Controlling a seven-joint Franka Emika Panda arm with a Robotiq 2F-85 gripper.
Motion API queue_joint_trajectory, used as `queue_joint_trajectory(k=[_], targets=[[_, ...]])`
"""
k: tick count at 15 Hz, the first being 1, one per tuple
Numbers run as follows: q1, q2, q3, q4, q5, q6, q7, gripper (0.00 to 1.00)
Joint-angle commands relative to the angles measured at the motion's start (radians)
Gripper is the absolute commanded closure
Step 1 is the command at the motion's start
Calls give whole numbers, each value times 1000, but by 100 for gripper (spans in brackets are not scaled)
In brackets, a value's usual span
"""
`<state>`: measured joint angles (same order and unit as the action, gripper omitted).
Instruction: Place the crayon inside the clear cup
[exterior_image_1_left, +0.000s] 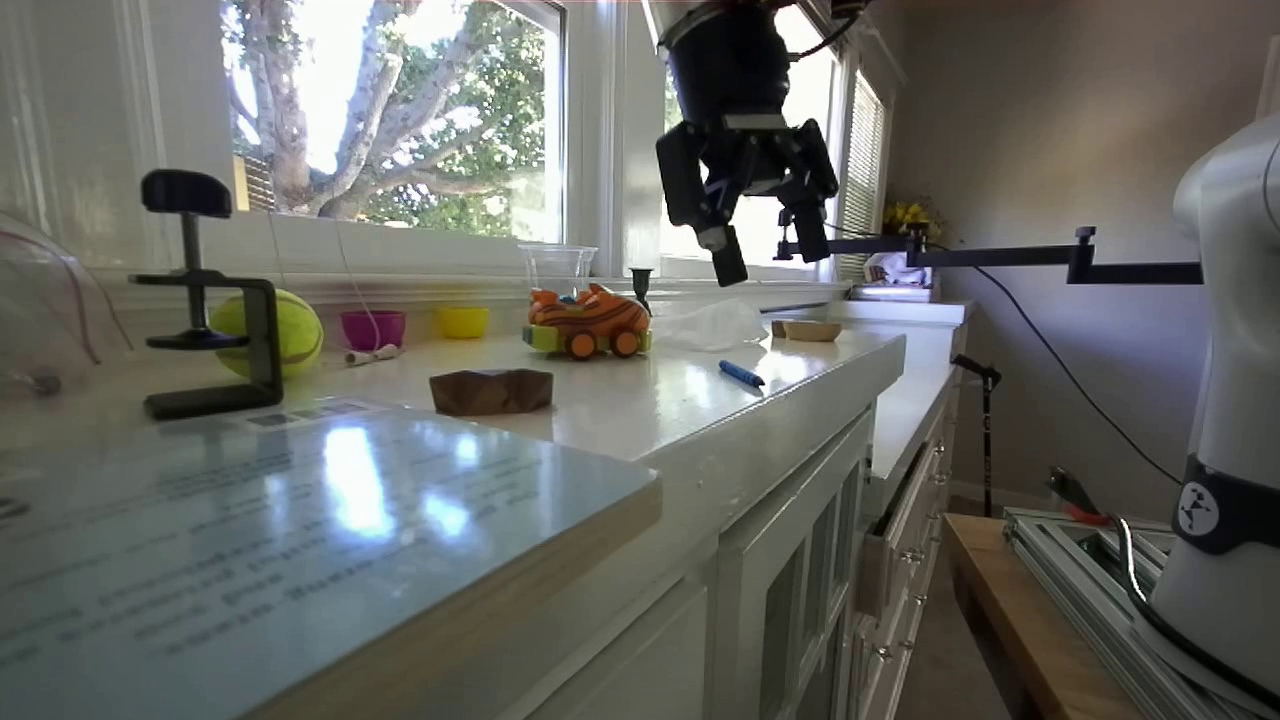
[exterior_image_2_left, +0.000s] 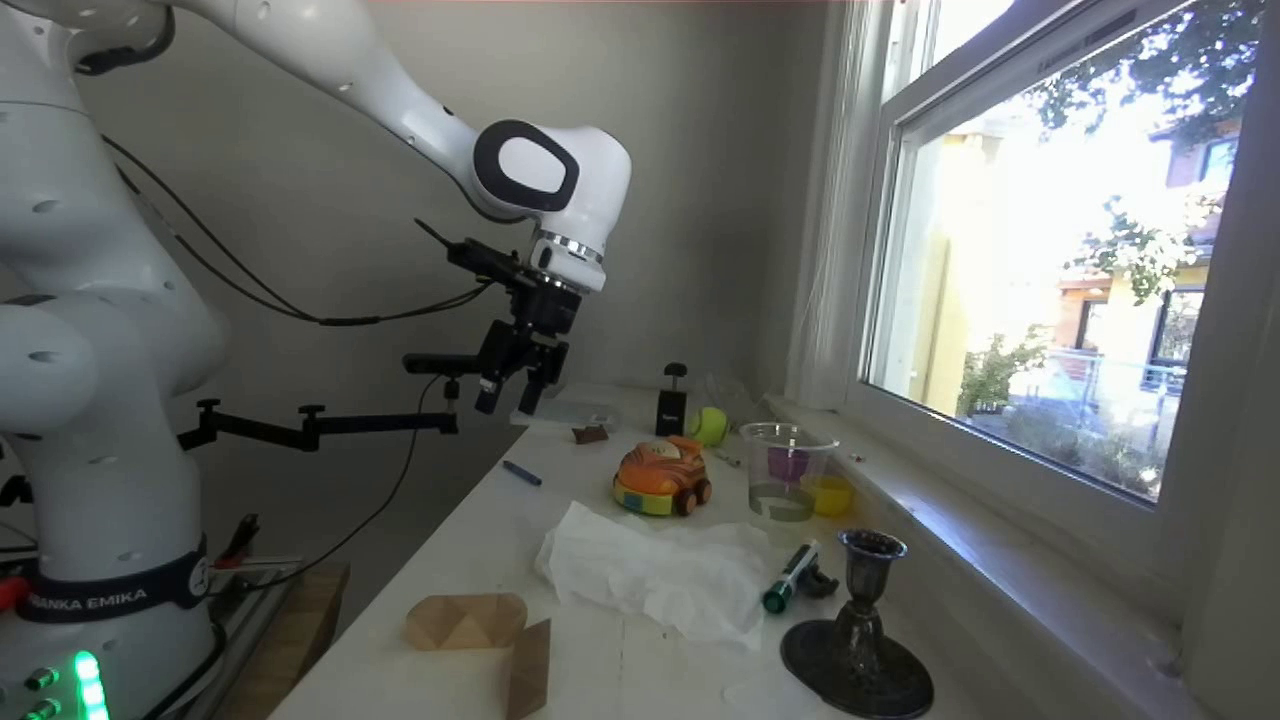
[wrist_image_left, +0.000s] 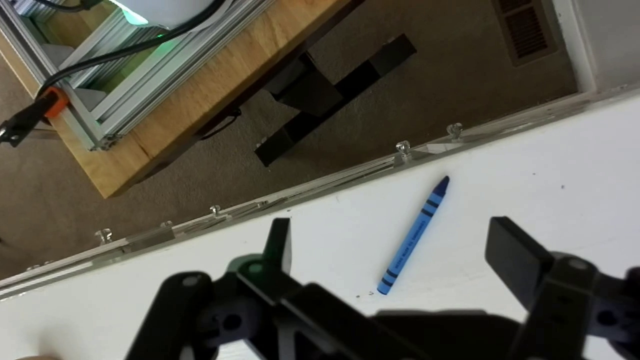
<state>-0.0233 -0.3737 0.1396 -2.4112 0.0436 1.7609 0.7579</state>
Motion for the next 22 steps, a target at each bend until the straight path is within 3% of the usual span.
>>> queue_joint_trajectory(k=[1,5,12,22], targets=[[-6,-27,8,-11,-42,9,38,0],[-11,-92,25,-42,-102,14,134,0],[-13,-192,55,-186,-139,146,317,0],[-15,-174,-2,-288,-80,397,290,0]])
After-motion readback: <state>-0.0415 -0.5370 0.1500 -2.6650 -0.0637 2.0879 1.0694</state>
